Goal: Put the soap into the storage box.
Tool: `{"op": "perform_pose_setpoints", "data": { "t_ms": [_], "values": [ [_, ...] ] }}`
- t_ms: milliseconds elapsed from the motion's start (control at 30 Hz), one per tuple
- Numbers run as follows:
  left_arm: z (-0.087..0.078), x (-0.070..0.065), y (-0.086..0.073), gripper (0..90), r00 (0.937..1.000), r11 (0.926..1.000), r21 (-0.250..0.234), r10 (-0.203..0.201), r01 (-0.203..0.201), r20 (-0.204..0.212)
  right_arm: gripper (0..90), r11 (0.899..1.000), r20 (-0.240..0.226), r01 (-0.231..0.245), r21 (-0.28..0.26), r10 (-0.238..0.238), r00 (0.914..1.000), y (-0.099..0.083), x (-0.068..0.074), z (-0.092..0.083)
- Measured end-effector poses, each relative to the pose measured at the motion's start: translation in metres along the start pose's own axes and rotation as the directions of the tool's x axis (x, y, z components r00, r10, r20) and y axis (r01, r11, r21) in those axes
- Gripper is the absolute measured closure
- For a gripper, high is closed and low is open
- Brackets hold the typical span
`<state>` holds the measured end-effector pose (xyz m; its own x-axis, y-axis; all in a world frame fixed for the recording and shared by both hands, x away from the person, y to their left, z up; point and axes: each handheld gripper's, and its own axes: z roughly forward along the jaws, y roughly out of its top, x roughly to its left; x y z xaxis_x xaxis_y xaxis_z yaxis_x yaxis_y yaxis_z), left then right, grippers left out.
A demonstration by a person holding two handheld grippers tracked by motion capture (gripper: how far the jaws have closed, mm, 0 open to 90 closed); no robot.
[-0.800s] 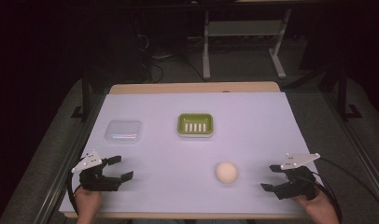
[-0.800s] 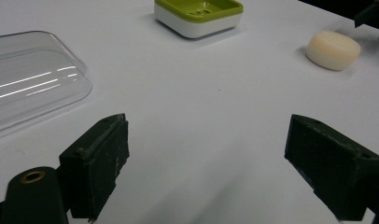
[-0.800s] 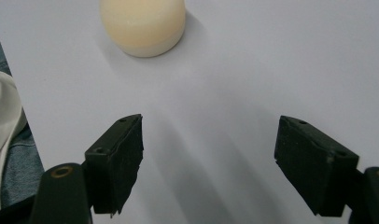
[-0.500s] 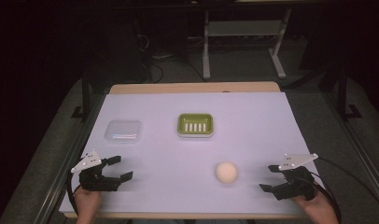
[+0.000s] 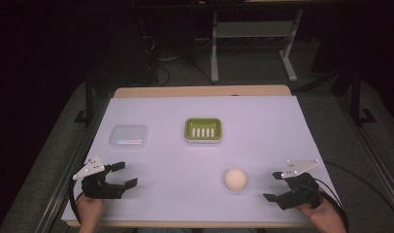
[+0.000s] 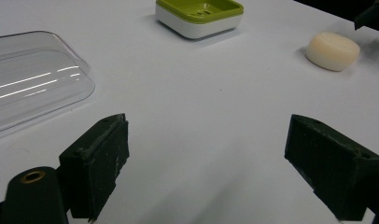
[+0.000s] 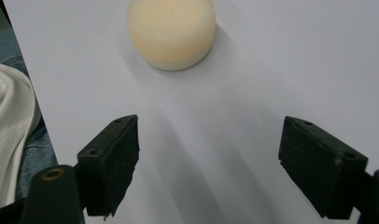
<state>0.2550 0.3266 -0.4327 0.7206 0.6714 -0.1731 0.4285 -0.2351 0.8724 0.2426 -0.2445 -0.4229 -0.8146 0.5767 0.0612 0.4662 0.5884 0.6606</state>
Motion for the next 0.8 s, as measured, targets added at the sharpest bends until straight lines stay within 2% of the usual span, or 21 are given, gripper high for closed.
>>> {"op": "perform_pose_setpoints", "data": {
  "t_ms": [300,533,800],
  "values": [
    [-0.001,0.000,0.000,13.2,1.0000,1.0000,0.004,0.008,-0.008,-0.002,19.0,1.000,-0.009,-0.001,-0.003,0.001,1.0000,0.003,0.002,0.002],
    [-0.001,0.000,0.000,13.1,1.0000,1.0000,0.003,0.009,-0.009,-0.002,18.5,1.000,-0.013,0.022,0.010,-0.022,0.9997,0.009,0.004,0.008],
    [0.000,-0.001,0.000,13.2,0.9999,0.9998,0.008,0.016,-0.016,-0.006,18.6,1.000,-0.011,0.021,0.006,-0.021,0.9997,0.011,0.004,0.004]
  ]
}}
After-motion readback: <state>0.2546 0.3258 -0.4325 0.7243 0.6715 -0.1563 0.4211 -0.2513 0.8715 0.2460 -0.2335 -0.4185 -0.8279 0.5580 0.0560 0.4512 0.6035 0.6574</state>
